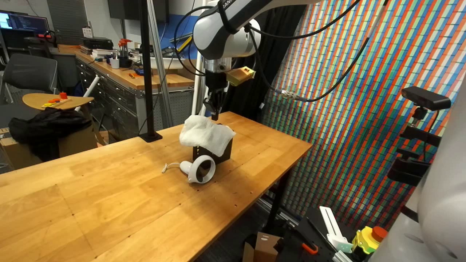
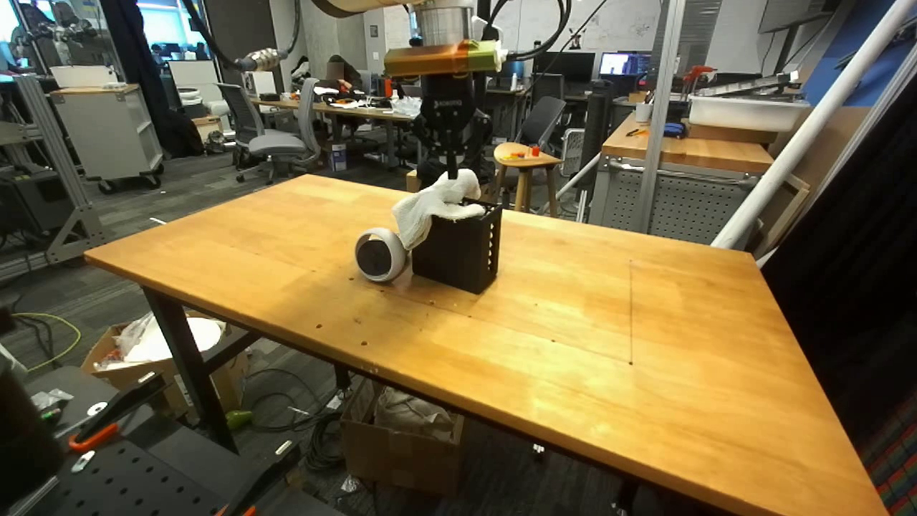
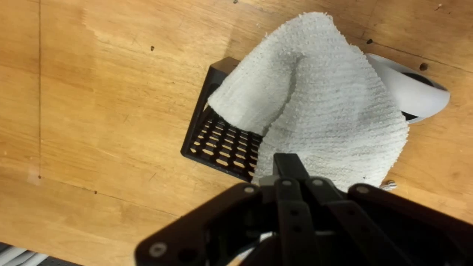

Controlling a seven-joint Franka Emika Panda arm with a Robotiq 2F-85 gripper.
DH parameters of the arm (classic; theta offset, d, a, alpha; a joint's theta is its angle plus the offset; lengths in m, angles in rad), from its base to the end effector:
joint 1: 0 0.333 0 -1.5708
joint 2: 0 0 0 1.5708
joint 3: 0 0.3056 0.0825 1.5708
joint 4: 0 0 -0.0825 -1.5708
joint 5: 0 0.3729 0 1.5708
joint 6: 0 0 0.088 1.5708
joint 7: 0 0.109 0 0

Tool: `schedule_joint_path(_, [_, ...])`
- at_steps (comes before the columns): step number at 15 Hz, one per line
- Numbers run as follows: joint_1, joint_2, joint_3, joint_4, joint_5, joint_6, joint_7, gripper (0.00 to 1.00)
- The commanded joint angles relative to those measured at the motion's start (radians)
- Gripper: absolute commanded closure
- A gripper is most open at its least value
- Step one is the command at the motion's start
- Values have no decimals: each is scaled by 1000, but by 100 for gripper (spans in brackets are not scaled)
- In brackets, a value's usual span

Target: Pick up the white towel from the table and put it in the small basket.

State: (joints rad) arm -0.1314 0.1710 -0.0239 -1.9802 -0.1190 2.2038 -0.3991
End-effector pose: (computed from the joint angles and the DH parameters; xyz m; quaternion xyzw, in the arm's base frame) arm 0.5765 -0.0942 0.3806 0.9862 0.1552 0.0113 0.0561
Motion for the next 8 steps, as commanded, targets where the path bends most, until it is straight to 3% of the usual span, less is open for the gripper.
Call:
schedule_joint_path(1, [14,37,-2,41,38,-5,11,100])
schedule_joint_path(8, [-16,95,-17,23,110,11,1,100])
